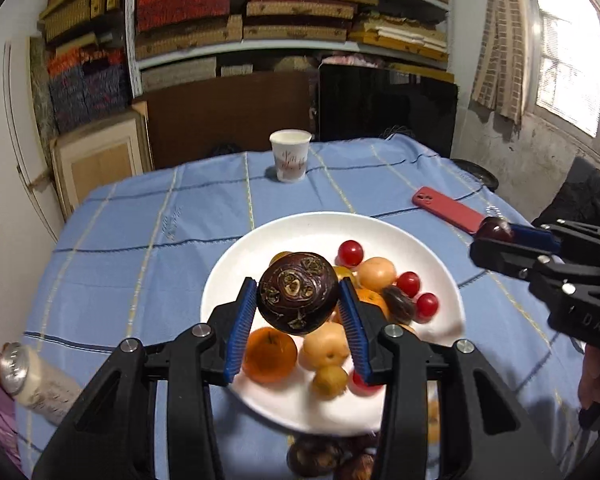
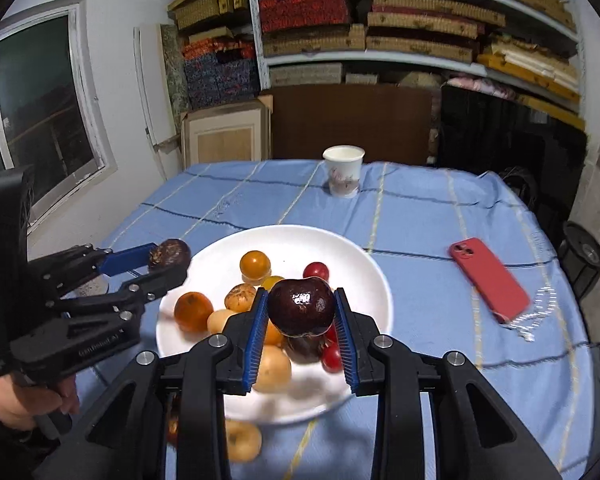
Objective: Organize fruits
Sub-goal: 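Carry both dark brown fruits onto the white plate and open both grippers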
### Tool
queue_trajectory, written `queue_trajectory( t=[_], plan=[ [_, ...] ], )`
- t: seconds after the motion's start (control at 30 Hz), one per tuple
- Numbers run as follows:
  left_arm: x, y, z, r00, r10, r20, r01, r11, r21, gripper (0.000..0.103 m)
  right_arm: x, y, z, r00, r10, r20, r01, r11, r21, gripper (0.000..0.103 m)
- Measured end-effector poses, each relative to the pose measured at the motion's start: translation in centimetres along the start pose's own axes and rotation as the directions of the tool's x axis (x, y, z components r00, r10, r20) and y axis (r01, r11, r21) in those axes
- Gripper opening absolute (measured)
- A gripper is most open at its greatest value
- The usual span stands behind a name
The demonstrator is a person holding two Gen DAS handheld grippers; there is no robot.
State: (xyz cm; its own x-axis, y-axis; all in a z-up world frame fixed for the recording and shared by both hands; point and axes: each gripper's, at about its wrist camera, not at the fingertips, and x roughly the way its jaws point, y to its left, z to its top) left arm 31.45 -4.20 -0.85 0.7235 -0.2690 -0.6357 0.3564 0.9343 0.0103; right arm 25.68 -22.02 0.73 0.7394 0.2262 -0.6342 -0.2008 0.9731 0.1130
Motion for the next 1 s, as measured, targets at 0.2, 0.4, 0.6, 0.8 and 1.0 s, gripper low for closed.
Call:
queue_trajectory(
  t=[0.2, 0.4, 0.6, 0.8, 1.0],
  plan=[
    [4.8, 1.4, 0.4, 0.999, -0.002, -0.05, 0.001, 1.0, -0.023, 0.041, 6.4, 0.5, 0.9, 0.997, 0.036, -0.064, -0.039, 0.998, -0.042, 0.034],
    [5.8, 2.2, 0.7, 0.999, 0.042, -0.016, -0.042, 0.999, -0.02, 0.08, 7.5, 0.5, 0.7, 0.999, -0.008, -0.032, 0.007, 0.999, -0.053, 0.057],
    [2.9, 3.7, 0.2, 0.997, 0.068, 0.033, -0.065, 0.995, -0.079, 0.09, 4.9, -0.3, 0.2, 1.0, -0.008, -0.007, 0.008, 1.0, -0.02, 0.057],
    [-3.0, 3.7, -2.6, 0.998, 0.027, 0.061, -0.022, 0.996, -0.086, 0.096, 0.6, -0.8, -3.3, 0.999, -0.029, -0.03, 0.029, 1.0, 0.011, 0.057],
    [-9.4, 2.7, -7.6, 0.997, -0.036, 0.075, 0.039, 0.998, -0.039, 0.099, -3.1, 0.6, -9.1, 0.999, -0.011, -0.047, 0.012, 1.0, 0.009, 0.057]
  ],
)
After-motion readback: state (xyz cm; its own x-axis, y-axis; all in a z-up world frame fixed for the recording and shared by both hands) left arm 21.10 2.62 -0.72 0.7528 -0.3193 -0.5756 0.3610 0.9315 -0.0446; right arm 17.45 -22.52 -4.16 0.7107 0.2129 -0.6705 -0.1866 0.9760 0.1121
